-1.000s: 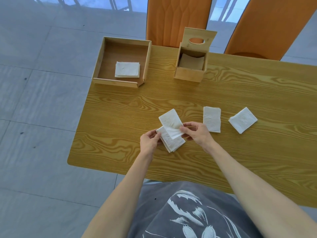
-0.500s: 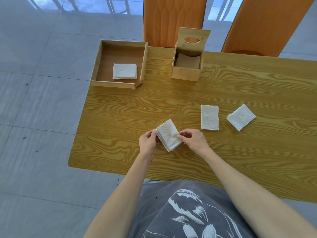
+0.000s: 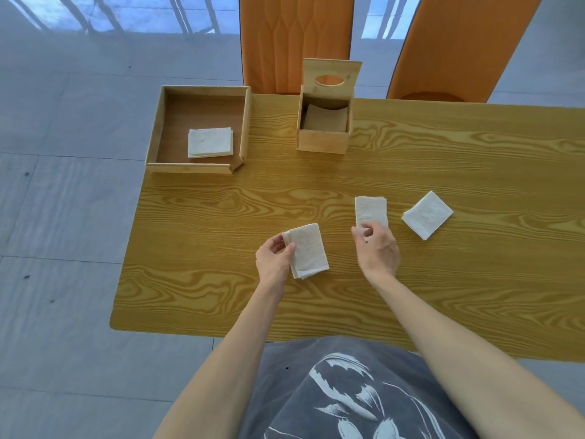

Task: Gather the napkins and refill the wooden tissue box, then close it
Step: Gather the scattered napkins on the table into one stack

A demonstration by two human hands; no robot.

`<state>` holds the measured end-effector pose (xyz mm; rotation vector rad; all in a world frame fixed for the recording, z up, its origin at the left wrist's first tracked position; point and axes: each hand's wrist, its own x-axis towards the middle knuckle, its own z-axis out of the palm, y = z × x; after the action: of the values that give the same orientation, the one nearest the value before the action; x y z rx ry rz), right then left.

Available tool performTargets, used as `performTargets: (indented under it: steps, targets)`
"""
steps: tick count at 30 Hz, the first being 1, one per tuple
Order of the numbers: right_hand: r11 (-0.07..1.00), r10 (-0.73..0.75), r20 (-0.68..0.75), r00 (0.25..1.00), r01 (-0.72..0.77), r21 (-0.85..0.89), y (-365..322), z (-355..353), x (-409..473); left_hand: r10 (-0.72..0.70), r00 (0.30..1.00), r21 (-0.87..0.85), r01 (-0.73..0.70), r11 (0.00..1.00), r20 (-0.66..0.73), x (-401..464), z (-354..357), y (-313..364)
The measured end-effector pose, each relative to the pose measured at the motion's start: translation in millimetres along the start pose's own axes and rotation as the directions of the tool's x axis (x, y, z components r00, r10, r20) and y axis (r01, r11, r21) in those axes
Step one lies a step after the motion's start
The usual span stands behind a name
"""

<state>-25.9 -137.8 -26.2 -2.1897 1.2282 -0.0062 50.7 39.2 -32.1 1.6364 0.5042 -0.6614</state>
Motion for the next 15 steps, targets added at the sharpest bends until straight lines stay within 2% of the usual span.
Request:
performTargets:
  steps: [4, 8, 15]
  targets:
    - [0.987, 0.150, -0.070, 0.986, -0.154, -0.053, 2.0, -11.5, 16.9, 0.007, 0.999, 0.026, -0.008, 1.000, 0.047, 2.8, 16.1, 10.3]
    - [0.959, 0.270, -0.057, 0.961, -0.274, -0.074, 4.5, -14.9, 27.4, -0.027, 0.997, 0.010, 0.026, 1.000, 0.073, 5.5, 27.2, 12.9]
    - [0.947, 0.296, -0.031, 0.955, -0.298, -0.120, 2.6, -14.0, 32.5, -0.070, 0.996, 0.004, 0.070, 0.998, 0.063, 7.8, 33.4, 11.7]
